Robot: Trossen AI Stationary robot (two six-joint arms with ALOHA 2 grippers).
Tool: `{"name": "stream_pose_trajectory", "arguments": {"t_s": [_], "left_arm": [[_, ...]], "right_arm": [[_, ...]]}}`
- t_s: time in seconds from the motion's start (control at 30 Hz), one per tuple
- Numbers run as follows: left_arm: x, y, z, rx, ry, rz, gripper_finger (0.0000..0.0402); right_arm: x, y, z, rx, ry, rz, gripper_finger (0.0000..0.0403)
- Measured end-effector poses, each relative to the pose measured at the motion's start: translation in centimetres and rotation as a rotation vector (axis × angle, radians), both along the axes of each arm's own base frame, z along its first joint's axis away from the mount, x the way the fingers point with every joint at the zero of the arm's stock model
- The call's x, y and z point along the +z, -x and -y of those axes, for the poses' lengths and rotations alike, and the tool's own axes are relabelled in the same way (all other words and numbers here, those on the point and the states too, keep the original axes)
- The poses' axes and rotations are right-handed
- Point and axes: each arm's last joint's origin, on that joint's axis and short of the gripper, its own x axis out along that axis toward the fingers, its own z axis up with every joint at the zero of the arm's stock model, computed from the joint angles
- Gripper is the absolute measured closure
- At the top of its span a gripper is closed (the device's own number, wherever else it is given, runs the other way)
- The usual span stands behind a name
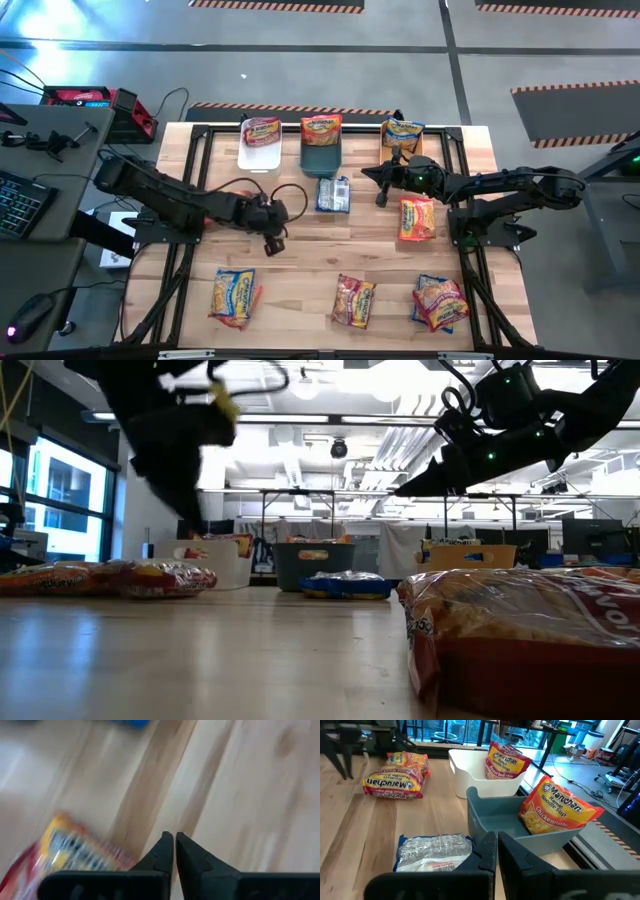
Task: Sort Maruchan noodles
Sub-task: Put the red noodle pack into the white bin
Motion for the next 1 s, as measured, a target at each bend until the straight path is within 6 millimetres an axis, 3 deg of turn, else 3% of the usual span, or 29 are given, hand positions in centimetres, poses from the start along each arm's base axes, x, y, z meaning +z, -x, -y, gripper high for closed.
{"name": "stream_pose_trajectory", "arguments": {"t_s": [0.13, 0.33, 0.57, 0.8, 1.0], "left_arm": [[0.1, 0.4, -1.7, 0.098, 0.026, -0.086, 0.0353], [1.0, -0.6, -4.9, 0.124, 0.175, -0.036, 0.0277], [1.9, -1.1, -8.1, 0.09, 0.085, 0.018, 0.0208], [-0.7, -1.3, -11.3, 0.111, 0.166, -0.089, 0.0195], [-3.1, -1.6, -12.4, 0.098, 0.179, -0.182, 0.0195]], "right_arm": [[0.0, 0.0, 0.0, 0.002, -0.004, 0.0, 0.0403], [0.0, 0.0, 0.0, 0.009, -0.023, 0.009, 0.0403], [0.0, 0.0, -0.1, 0.023, -0.028, 0.011, 0.0403], [0.0, 0.0, -0.1, 0.025, -0.028, 0.011, 0.0403], [0.0, 0.0, -0.1, 0.026, -0.027, 0.011, 0.0403]]}}
